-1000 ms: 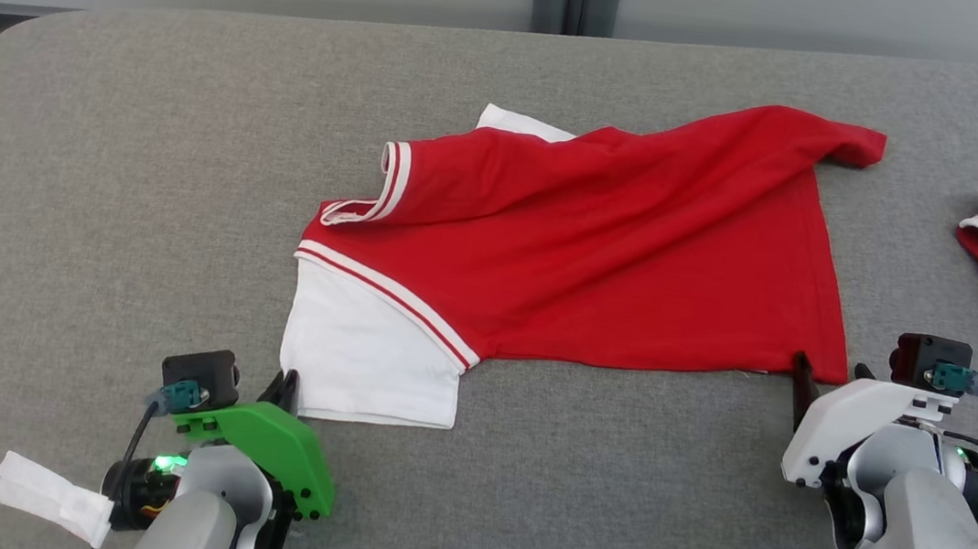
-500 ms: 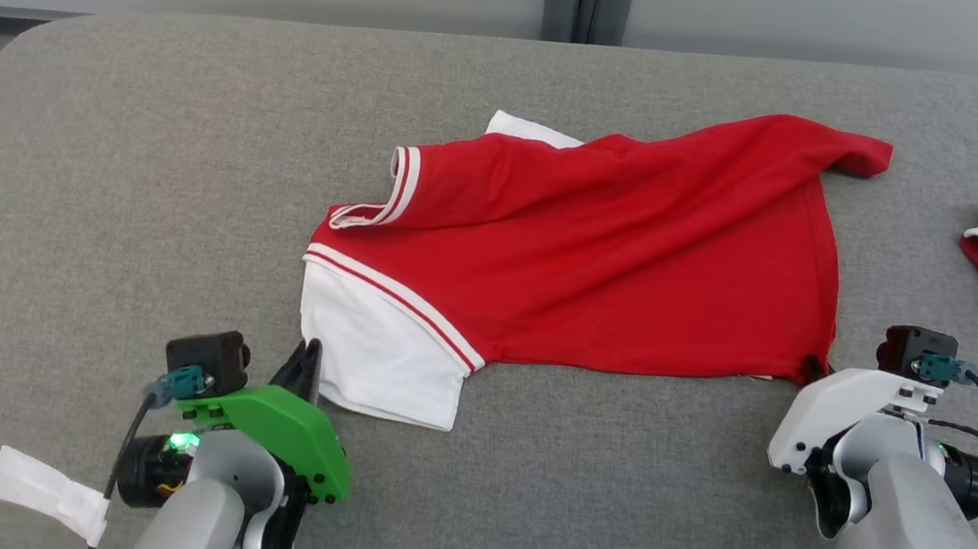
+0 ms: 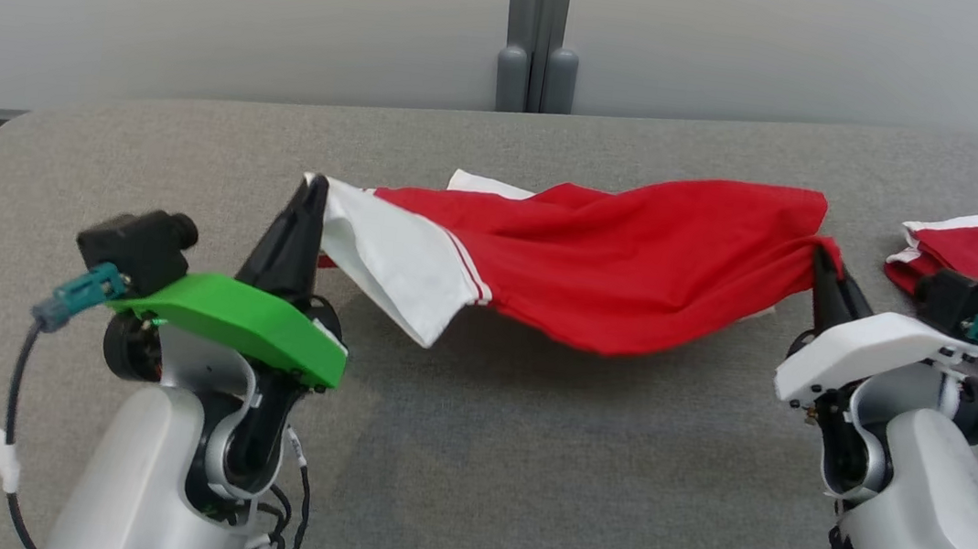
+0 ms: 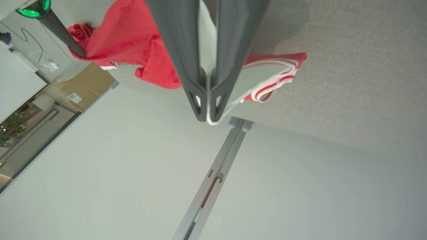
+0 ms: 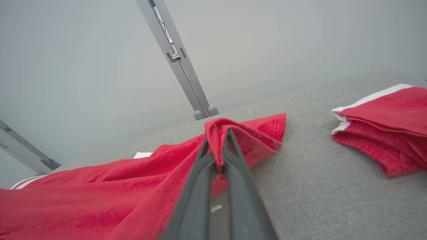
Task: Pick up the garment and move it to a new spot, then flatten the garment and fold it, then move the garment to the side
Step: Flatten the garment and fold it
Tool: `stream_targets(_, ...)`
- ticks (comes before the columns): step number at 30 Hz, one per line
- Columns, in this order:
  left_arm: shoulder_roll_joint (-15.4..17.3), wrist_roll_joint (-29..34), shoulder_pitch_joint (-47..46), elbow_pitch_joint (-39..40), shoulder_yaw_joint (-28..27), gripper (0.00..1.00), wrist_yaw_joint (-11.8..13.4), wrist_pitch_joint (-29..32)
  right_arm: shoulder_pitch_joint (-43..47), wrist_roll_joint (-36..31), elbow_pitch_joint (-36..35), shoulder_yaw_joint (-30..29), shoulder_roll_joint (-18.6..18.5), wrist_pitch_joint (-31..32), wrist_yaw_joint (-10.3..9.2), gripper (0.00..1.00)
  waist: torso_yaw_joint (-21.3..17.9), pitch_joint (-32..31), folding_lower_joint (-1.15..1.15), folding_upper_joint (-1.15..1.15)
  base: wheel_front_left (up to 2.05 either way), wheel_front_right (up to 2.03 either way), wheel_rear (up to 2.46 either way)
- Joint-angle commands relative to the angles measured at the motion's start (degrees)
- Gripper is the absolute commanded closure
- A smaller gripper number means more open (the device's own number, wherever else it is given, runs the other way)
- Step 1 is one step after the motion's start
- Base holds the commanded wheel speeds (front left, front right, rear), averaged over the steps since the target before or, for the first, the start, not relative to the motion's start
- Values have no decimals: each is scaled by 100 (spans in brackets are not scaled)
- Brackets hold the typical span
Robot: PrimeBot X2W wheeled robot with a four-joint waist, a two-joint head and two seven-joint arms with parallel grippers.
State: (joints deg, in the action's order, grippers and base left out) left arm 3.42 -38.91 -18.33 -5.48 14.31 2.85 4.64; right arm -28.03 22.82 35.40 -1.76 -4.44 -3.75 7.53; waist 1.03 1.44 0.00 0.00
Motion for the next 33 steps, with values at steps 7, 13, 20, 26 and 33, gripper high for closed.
stream_targets(7,199,-100,-461,1766,-358,100,187,87,847,-42,-2831,-196,-236,530,-7,100,-349,-406,0,0,0,0,0)
stream_targets(13,399,32,-973,3218,-502,100,335,367,1465,-269,-5409,-549,-83,1350,-6,100,-524,-368,0,0,0,0,0)
stream_targets(20,604,178,-1535,4120,-464,100,503,888,1815,-423,-7211,-721,85,2110,-6,100,-741,-138,0,0,0,0,0)
stream_targets(26,619,94,-1803,3640,-371,100,552,1195,1577,-563,-7227,-782,130,2311,-6,100,-806,504,0,0,0,0,0)
stream_targets(33,579,87,-3338,1907,-564,100,465,1139,-191,-868,-5635,-526,-98,2018,-6,100,-809,1708,0,0,0,0,0)
